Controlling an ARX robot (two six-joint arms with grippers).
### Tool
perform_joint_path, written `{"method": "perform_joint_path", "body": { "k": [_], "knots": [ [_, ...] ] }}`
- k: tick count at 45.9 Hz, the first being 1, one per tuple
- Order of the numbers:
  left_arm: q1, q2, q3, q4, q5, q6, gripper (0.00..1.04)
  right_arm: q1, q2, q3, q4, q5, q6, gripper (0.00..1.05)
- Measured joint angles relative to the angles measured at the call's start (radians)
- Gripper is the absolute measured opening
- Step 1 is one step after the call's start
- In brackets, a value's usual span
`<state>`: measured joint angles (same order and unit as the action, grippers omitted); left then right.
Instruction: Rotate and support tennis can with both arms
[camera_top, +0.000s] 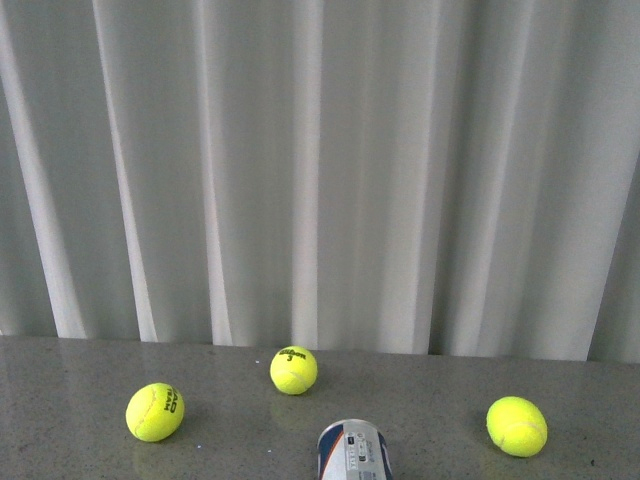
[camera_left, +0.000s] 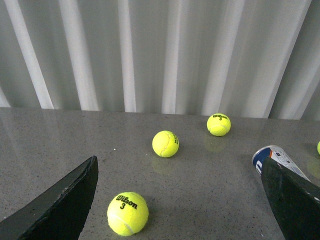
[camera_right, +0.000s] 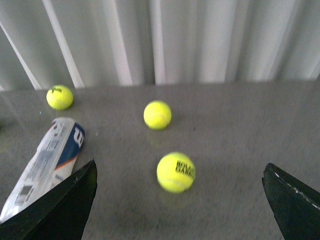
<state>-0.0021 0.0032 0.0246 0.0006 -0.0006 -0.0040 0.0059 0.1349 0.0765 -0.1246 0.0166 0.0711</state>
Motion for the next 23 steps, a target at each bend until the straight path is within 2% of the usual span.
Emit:
{"method": "perform_joint_path", "body": {
  "k": [4,8,15,23],
  "knots": [
    [0.0,0.0,0.0,0.0,0.0,0.0,0.98,0.006,0.258,0.085,0.088,-0.043,0.1,0.98],
    [0.0,0.0,0.0,0.0,0.0,0.0,0.98,0.052,0.528,0.203,0.154,-0.061,0.156,0.98],
    [0.0,0.0,0.0,0.0,0.0,0.0,0.98,0.138,0.928,0.407,0.125,-0.113,0.188,0.98],
    [0.0,0.0,0.0,0.0,0.0,0.0,0.98,0.248,1.337,0.67,0.078,-0.121,0.207,0.98]
  ]
}}
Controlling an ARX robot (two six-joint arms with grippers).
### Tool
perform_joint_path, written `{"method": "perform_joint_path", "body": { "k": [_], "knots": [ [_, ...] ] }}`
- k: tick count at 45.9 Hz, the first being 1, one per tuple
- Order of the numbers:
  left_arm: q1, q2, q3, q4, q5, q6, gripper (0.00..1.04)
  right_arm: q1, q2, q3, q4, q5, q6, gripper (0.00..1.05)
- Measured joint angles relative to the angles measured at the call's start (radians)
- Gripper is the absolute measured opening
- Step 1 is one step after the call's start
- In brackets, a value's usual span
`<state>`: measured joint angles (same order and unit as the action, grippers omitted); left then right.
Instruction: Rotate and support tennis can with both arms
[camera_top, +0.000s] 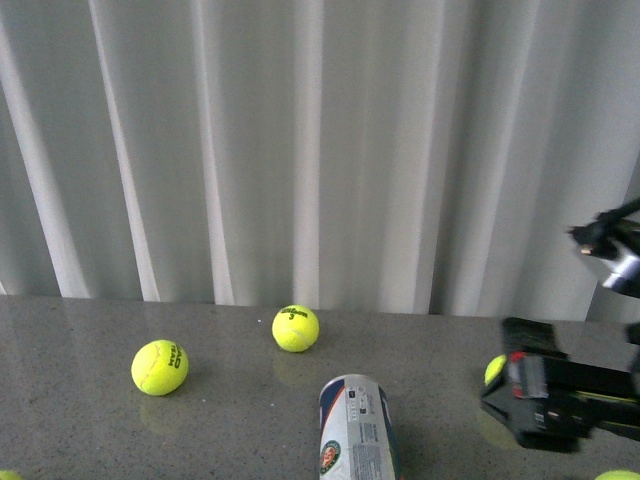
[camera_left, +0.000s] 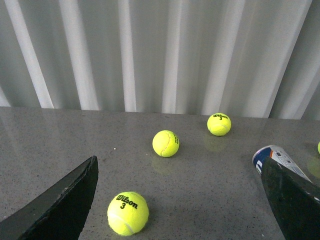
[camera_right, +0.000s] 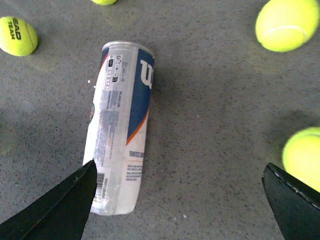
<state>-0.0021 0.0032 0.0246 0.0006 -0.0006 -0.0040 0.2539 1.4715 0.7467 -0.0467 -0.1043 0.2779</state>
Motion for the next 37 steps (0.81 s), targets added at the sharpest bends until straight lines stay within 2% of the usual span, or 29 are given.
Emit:
{"method": "perform_joint_path", "body": {
  "k": [14,37],
  "knots": [
    [0.0,0.0,0.0,0.0,0.0,0.0,0.98,0.074,0.269,0.23,-0.072,-0.023,0.027,0.98],
    [0.0,0.0,0.0,0.0,0.0,0.0,0.98,0.16,0.541,0.402,-0.096,-0.064,0.054,0.98]
  ]
}}
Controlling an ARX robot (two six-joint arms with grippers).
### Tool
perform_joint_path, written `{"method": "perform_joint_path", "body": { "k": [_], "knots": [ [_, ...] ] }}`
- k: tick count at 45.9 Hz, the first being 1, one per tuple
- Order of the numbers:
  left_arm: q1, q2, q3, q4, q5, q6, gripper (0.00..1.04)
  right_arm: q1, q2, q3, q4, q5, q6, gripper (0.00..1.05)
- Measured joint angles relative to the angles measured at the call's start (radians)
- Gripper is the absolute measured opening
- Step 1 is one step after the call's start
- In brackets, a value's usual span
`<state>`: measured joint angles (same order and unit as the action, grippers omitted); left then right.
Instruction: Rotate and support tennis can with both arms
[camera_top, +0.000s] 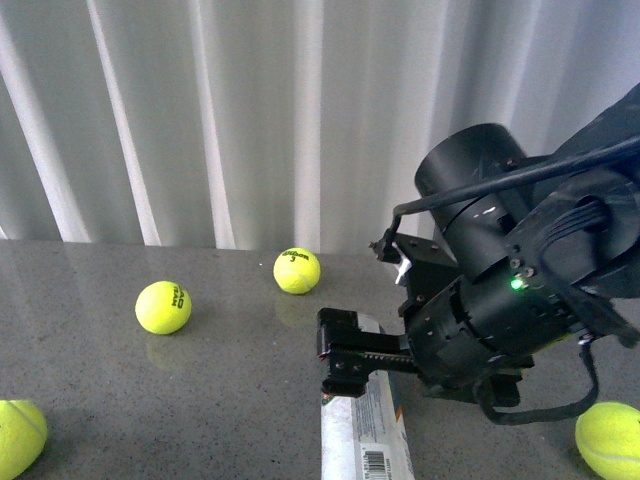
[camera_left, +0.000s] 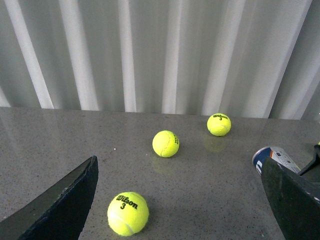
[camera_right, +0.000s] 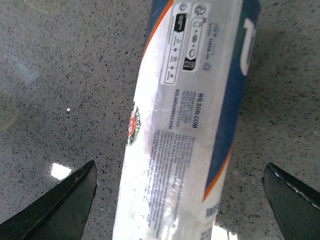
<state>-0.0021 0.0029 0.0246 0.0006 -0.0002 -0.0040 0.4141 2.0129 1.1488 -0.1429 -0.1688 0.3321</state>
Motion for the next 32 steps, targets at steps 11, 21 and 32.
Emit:
{"method": "perform_joint_path", "body": {
  "k": [11,21,32],
  "knots": [
    [0.0,0.0,0.0,0.0,0.0,0.0,0.98,0.013,0.132,0.09,0.008,-0.005,0.011,0.98],
    [0.0,0.0,0.0,0.0,0.0,0.0,0.98,0.016,0.201,0.15,-0.002,-0.013,0.013,0.98],
    [0.0,0.0,0.0,0.0,0.0,0.0,0.98,0.012,0.199,0.138,0.002,-0.039,-0.078,0.63]
  ]
}}
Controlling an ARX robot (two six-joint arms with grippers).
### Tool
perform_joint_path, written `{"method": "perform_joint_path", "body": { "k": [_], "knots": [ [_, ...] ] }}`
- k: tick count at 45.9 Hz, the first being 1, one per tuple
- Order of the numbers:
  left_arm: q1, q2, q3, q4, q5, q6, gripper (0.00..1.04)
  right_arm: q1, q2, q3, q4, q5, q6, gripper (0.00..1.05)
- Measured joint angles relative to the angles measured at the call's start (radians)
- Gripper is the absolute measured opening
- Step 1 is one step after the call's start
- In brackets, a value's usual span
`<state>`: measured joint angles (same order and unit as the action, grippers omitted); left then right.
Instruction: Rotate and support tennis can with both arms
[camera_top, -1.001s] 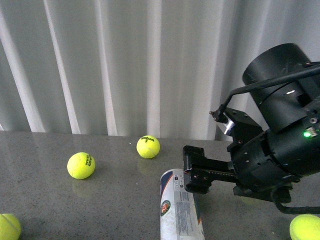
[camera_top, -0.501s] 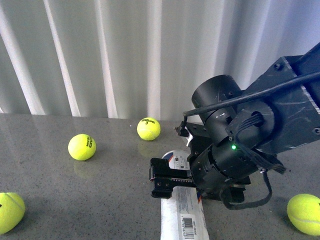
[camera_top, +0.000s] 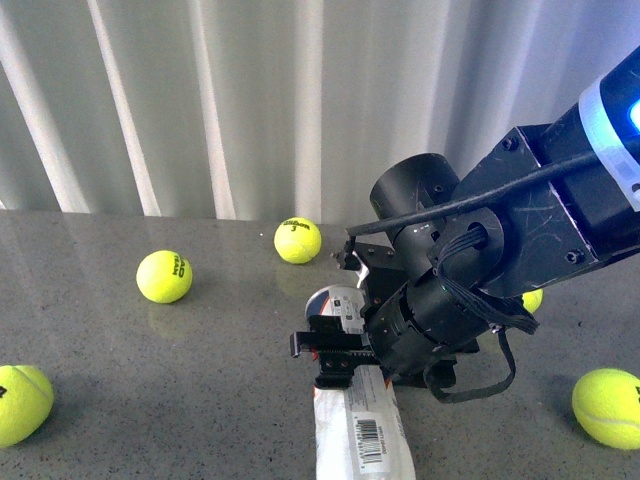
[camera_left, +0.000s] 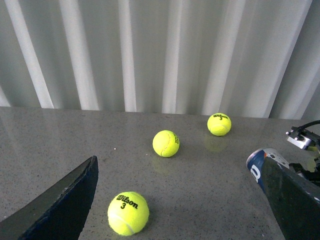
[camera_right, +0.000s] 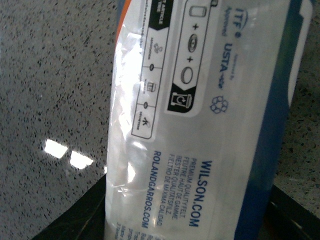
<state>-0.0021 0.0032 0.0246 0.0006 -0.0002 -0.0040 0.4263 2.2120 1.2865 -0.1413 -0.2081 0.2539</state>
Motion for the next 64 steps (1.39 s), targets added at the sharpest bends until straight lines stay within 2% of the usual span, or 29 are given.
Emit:
{"method": "perform_joint_path", "body": {
  "k": [6,10,11,17,20,24,26,29,36,57,64],
  "knots": [
    [0.0,0.0,0.0,0.0,0.0,0.0,0.98,-0.006,-0.045,-0.04,0.032,0.045,-0.199,0.48],
    [0.0,0.0,0.0,0.0,0.0,0.0,0.98,-0.012,-0.094,-0.082,0.096,0.08,-0.402,0.4],
    [0.0,0.0,0.0,0.0,0.0,0.0,0.98,-0.015,-0.117,-0.099,0.13,0.079,-0.506,0.37],
    [0.0,0.0,0.0,0.0,0.0,0.0,0.98,-0.026,-0.186,-0.102,0.163,0.039,-0.875,0.28],
    [0.0,0.0,0.0,0.0,0.0,0.0,0.98,-0.025,-0.216,-0.073,0.13,-0.002,-1.105,0.23],
    [0.0,0.0,0.0,0.0,0.0,0.0,0.98,-0.014,-0.224,-0.048,0.105,-0.049,-1.341,0.19],
    [0.0,0.0,0.0,0.0,0.0,0.0,0.98,-0.004,-0.217,-0.043,0.087,-0.083,-1.439,0.16],
    [0.0,0.0,0.0,0.0,0.0,0.0,0.98,0.014,-0.189,-0.033,0.055,-0.077,-1.544,0.13],
    [0.0,0.0,0.0,0.0,0.0,0.0,0.98,0.05,-0.105,-0.032,0.037,-0.079,-1.616,0.09],
    [0.0,0.0,0.0,0.0,0.0,0.0,0.98,0.058,-0.053,-0.081,0.062,-0.073,-1.635,0.06],
    [0.0,0.0,0.0,0.0,0.0,0.0,0.98,0.051,-0.054,-0.118,0.074,-0.084,-1.646,0.33]
  ]
}}
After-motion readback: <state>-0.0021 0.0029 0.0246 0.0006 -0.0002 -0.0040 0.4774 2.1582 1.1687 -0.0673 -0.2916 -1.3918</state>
